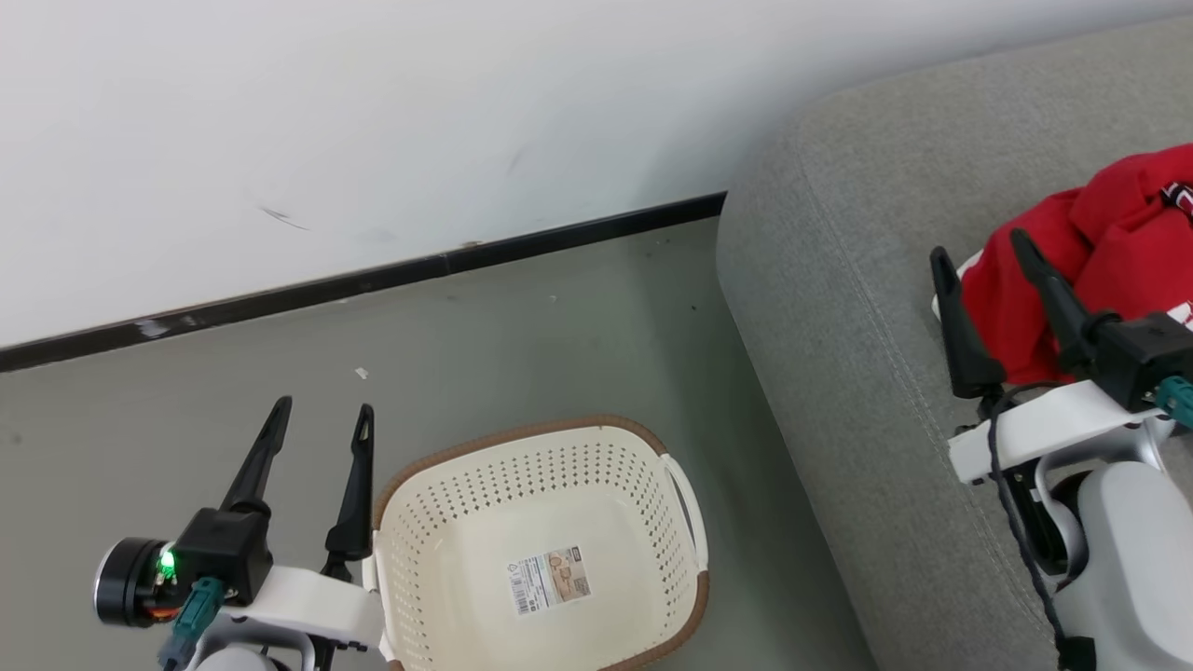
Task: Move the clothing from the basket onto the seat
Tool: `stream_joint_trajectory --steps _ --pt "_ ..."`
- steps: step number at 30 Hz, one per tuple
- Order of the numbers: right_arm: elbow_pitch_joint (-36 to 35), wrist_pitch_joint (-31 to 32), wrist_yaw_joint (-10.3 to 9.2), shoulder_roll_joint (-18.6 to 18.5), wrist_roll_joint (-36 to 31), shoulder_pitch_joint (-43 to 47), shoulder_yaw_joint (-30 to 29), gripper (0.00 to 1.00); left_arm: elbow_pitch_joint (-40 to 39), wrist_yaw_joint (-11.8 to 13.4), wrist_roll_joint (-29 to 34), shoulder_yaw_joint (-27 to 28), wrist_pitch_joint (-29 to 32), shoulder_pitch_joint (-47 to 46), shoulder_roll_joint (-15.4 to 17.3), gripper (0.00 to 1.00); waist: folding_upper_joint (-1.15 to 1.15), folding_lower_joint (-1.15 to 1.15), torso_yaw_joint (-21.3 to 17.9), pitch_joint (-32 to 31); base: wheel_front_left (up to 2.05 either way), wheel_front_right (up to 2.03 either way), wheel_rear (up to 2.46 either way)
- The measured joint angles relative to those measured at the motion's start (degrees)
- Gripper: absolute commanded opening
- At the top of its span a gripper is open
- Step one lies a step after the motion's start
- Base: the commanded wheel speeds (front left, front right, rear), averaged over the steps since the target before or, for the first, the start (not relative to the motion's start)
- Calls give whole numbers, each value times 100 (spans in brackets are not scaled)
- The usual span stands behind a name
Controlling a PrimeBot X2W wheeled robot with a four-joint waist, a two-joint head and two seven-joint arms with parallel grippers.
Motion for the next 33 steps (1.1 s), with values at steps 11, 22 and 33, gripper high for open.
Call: stream_joint_trajectory --steps 11,22,33 --pt "-45 0 0 249 -110 282 142 100 213 125 -193 308 -74 426 -141 100 0 0 409 -375 0 0 0" --pt "-118 1 0 347 -125 1011 53 100 301 181 -208 457 -96 762 -196 100 0 0 785 -792 0 0 0" --pt "-286 1 0 442 -202 1855 -37 100 320 172 -208 547 -98 1038 -211 100 0 0 1031 -1203 0 0 0"
